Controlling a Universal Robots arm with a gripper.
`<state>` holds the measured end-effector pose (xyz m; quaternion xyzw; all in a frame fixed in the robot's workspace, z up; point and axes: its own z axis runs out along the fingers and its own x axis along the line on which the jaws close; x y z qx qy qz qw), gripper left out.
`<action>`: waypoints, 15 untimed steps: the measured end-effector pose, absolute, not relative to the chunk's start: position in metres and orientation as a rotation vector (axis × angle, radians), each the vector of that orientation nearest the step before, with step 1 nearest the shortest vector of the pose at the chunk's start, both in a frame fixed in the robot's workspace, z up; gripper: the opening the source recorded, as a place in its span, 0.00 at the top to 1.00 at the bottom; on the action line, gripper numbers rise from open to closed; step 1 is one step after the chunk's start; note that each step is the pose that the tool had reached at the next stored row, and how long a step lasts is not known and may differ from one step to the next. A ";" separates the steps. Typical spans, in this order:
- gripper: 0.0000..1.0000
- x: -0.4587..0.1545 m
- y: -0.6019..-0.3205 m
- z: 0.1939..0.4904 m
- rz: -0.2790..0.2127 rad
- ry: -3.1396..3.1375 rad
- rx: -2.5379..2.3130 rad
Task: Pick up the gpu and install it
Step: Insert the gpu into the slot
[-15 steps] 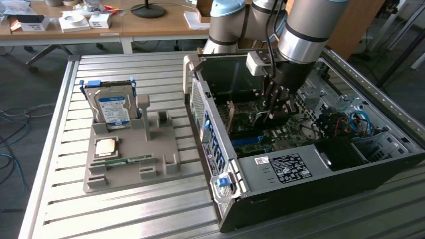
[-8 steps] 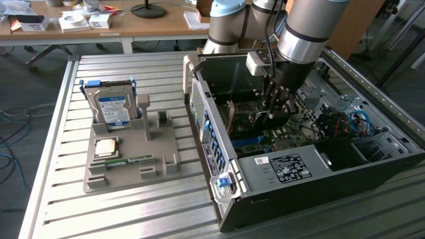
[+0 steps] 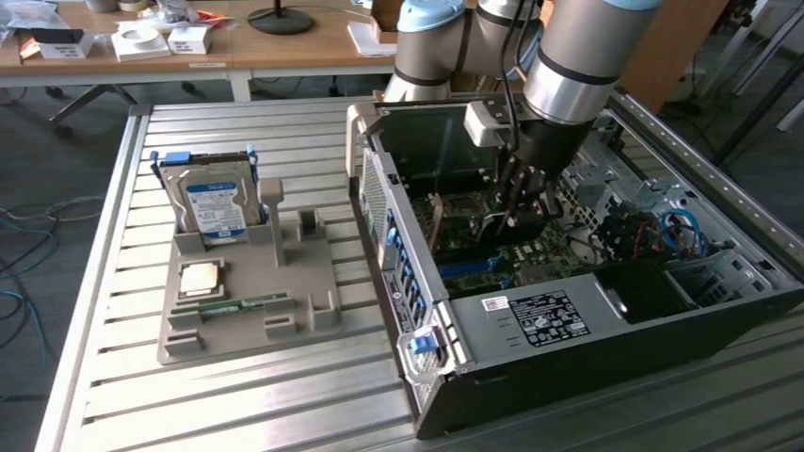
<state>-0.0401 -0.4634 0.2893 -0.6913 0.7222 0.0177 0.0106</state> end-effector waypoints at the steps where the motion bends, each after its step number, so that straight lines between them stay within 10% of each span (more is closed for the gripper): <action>1: 0.74 -0.040 -0.463 0.289 0.055 2.254 -2.157; 15: 0.74 -0.042 -0.463 0.280 0.055 2.253 -2.158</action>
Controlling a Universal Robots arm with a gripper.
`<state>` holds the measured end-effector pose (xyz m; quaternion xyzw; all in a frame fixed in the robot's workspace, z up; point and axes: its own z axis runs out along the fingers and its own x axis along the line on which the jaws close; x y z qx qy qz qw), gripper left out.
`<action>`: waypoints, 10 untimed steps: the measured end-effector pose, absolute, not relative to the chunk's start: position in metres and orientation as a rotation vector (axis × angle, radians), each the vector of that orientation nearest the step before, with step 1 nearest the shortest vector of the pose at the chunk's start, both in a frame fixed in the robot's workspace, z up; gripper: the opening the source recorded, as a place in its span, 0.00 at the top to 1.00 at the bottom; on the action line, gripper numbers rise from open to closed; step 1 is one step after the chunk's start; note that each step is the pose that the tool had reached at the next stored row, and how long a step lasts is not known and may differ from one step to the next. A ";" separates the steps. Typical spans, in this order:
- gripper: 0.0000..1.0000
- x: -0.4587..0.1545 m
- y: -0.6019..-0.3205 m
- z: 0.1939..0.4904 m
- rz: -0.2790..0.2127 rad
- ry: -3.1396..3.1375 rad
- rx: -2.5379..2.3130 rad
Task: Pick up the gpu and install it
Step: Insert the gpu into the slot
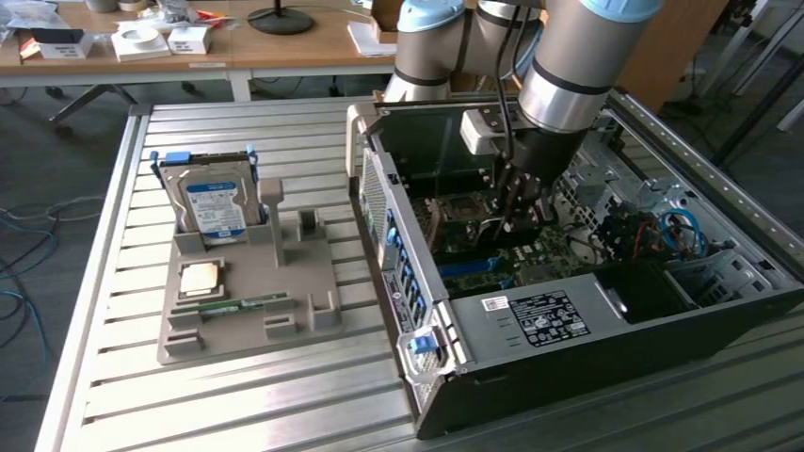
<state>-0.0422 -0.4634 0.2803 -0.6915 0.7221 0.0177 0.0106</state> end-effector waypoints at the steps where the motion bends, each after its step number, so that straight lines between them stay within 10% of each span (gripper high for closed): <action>1: 0.74 -0.042 -0.463 0.280 0.055 2.253 -2.158; 10: 0.74 -0.048 -0.463 0.277 0.055 2.253 -2.158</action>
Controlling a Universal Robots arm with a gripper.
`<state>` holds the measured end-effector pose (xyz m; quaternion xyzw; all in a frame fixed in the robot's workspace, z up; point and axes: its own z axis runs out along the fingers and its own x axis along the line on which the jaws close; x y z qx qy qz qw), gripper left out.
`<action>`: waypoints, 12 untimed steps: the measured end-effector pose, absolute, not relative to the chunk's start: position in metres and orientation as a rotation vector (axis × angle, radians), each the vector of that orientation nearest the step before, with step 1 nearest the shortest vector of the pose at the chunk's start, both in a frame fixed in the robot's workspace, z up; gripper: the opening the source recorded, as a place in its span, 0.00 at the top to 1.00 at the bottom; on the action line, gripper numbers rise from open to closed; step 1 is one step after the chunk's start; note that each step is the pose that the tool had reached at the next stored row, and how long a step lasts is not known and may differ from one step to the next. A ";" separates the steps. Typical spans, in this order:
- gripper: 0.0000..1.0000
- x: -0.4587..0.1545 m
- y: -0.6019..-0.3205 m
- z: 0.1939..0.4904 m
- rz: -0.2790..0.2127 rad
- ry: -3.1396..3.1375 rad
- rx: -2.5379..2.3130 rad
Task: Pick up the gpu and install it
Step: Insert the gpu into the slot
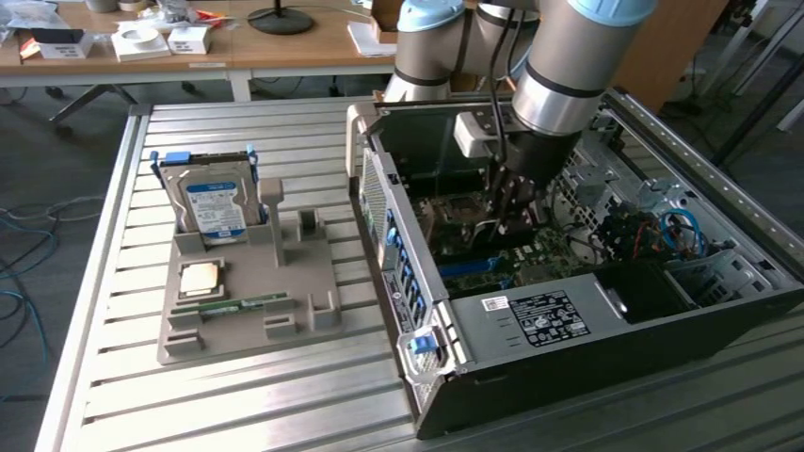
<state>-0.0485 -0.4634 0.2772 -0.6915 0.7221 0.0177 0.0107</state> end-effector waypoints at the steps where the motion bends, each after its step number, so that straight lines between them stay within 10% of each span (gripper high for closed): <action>1: 0.74 -0.049 -0.463 0.276 0.055 2.253 -2.158; 12: 0.74 -0.052 -0.463 0.273 0.055 2.253 -2.158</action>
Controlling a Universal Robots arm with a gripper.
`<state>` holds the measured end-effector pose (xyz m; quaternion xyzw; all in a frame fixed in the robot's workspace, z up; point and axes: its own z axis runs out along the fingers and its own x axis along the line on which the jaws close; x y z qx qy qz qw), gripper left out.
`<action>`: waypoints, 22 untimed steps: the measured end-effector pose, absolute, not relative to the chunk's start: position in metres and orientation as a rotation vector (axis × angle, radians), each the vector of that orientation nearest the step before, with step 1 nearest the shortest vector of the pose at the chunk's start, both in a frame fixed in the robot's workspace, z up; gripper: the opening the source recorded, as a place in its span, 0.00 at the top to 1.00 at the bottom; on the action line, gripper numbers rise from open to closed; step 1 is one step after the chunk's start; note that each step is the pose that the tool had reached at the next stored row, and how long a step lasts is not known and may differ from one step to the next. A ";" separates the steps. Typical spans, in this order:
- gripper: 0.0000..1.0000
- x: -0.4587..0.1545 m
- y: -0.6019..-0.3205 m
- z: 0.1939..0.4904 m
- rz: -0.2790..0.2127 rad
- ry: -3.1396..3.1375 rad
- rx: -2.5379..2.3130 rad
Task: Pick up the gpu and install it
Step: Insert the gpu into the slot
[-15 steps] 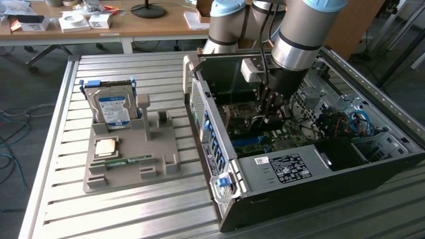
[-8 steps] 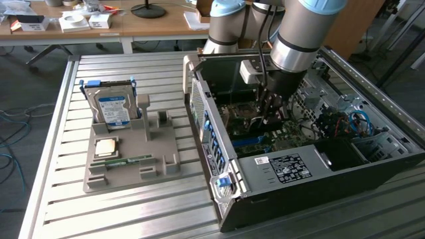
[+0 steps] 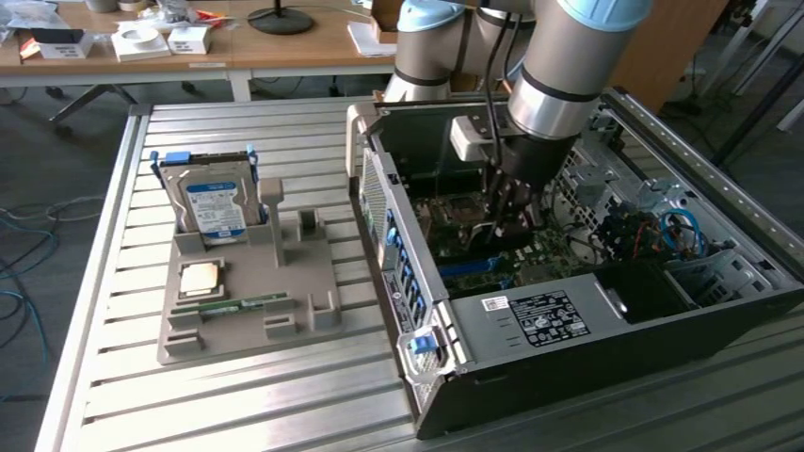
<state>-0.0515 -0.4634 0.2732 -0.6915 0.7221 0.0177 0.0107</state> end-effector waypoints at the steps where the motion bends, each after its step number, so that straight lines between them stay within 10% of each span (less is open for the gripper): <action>1: 0.74 -0.052 -0.463 0.272 0.055 2.253 -2.158; 22: 0.74 -0.058 -0.465 0.272 0.055 2.253 -2.158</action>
